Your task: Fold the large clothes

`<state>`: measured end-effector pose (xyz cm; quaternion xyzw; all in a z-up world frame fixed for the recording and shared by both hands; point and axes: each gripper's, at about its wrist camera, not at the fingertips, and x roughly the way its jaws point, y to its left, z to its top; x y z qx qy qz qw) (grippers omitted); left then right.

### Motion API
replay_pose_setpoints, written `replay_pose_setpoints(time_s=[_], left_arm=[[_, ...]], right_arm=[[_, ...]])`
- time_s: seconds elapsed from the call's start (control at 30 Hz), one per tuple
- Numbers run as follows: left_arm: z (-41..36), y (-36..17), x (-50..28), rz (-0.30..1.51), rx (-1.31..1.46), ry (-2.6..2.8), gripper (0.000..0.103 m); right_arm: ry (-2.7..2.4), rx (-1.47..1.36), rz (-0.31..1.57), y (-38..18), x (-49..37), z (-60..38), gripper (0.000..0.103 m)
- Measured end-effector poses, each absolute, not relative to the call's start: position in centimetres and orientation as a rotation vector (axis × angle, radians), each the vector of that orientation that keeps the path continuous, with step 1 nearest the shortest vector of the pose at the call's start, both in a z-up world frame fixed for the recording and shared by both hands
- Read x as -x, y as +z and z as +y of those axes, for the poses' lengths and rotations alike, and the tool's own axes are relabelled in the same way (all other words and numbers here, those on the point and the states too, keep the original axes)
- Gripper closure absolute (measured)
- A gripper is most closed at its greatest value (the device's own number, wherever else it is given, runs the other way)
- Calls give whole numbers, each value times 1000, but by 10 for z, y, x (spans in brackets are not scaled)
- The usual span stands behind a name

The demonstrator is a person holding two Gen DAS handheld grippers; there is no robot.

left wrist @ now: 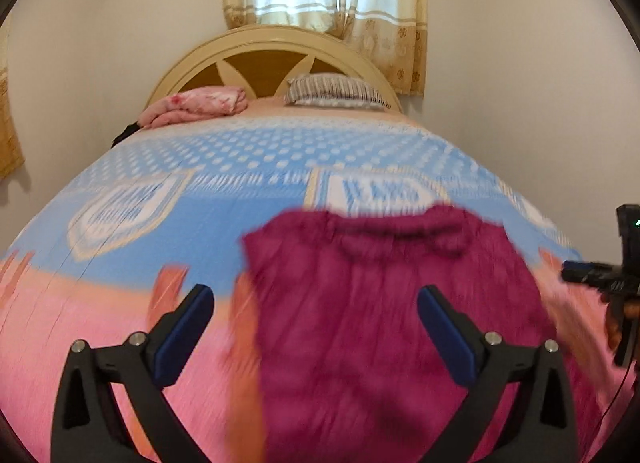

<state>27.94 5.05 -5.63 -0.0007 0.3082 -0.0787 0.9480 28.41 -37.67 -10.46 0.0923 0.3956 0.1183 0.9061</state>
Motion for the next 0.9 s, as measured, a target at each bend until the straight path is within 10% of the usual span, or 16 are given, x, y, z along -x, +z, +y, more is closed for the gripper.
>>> replay_pose_setpoints(time_s=[0.67,0.8,0.9], left_arm=[[72,-182,-94,898,96,-239,0],[68,-185,-89,879,78,-217,0],[67,-184,-84,869,80,-217,14]], right_arm=[[151,-307,910,-179,-36,-379,21],[141,-319,872,-186,-34,-372,40],[169,-398,854,-189,-34,-377,75]])
